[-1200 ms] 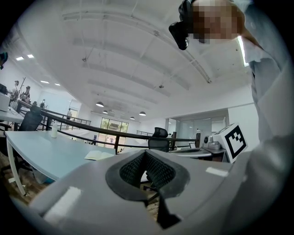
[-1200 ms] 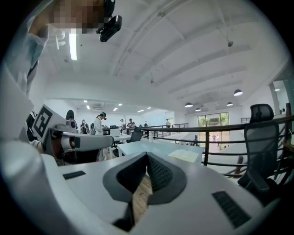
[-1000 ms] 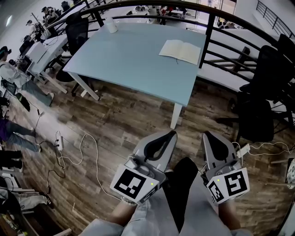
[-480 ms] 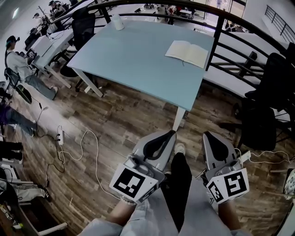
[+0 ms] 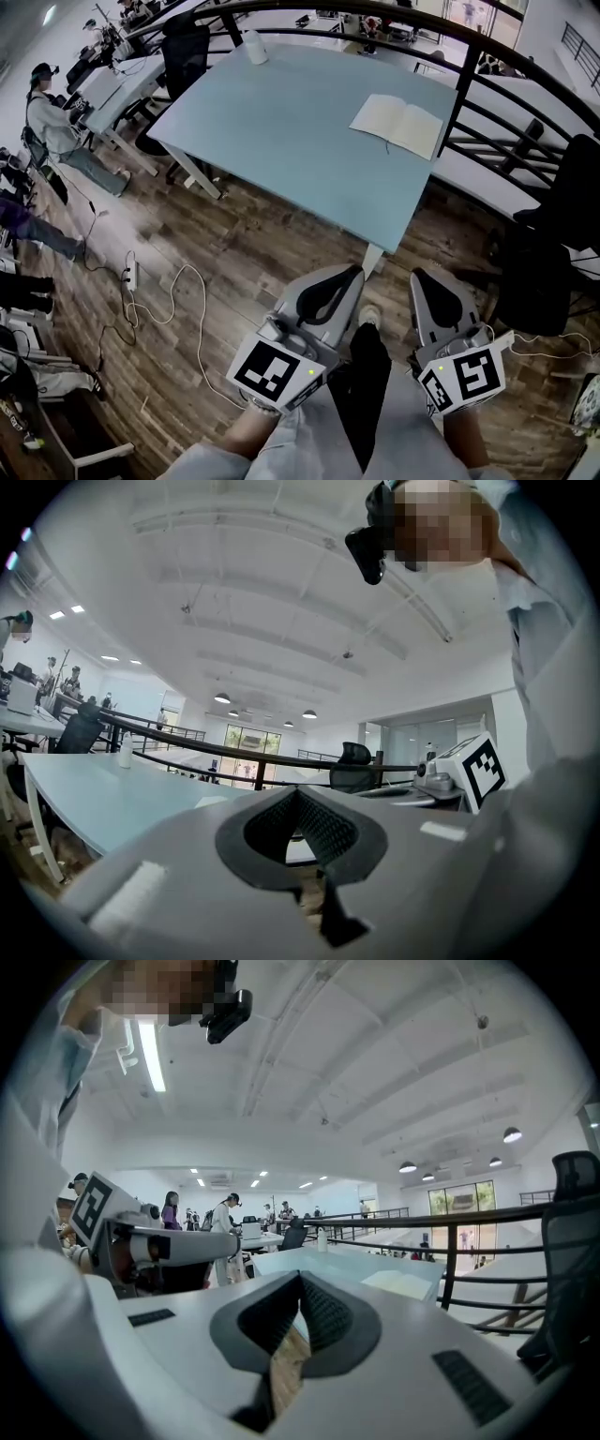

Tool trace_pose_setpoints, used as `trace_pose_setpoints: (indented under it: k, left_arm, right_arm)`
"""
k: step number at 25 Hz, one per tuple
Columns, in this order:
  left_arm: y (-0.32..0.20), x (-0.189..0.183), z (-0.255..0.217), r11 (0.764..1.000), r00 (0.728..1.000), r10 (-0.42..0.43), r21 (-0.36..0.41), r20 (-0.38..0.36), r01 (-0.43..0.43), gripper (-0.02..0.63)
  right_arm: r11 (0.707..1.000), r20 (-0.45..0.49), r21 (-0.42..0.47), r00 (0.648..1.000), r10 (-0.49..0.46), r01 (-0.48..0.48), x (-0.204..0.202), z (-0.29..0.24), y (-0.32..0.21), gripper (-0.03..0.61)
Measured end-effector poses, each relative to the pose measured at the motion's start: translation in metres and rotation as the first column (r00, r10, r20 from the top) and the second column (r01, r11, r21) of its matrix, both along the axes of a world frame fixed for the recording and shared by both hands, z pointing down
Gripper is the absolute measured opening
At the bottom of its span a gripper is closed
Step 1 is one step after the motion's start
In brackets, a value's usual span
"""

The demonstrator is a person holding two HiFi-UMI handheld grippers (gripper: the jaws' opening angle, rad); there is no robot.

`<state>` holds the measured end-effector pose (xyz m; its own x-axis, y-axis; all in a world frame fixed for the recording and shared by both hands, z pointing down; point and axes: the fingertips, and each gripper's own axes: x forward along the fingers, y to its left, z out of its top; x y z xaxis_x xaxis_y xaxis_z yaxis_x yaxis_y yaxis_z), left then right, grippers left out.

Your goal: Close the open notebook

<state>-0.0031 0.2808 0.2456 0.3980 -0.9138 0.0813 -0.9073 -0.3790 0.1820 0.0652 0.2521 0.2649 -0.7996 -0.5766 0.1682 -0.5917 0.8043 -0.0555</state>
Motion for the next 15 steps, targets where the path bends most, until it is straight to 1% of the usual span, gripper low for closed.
trace_pose_setpoints:
  k: [7,10,13,15]
  left_arm:
    - [-0.042,-0.008,-0.005,0.999,0.999,-0.033,0.021,0.024,0.033,0.003]
    - [-0.064,-0.007,-0.006,0.999,0.999,-0.04,0.006,0.015,0.04,0.003]
    - [-0.086,-0.01,-0.007,0.999,0.998,-0.052,0.012,0.018,0.052,0.003]
    - [-0.101,-0.009,-0.008,0.999,0.998,-0.055,0.002,0.014,0.055,0.003]
  right_arm:
    - [1.0,0.013,-0.006,1.0,-0.023,0.024,-0.005,-0.003,-0.046,0.002]
    - [0.999,0.017,-0.012,0.999,-0.029,0.03,-0.005,-0.003,-0.07,0.002]
    - [0.999,0.014,-0.018,0.999,-0.041,0.041,-0.008,-0.001,-0.093,0.002]
    - [0.999,0.012,-0.018,0.999,-0.049,0.049,-0.009,-0.002,-0.108,0.002]
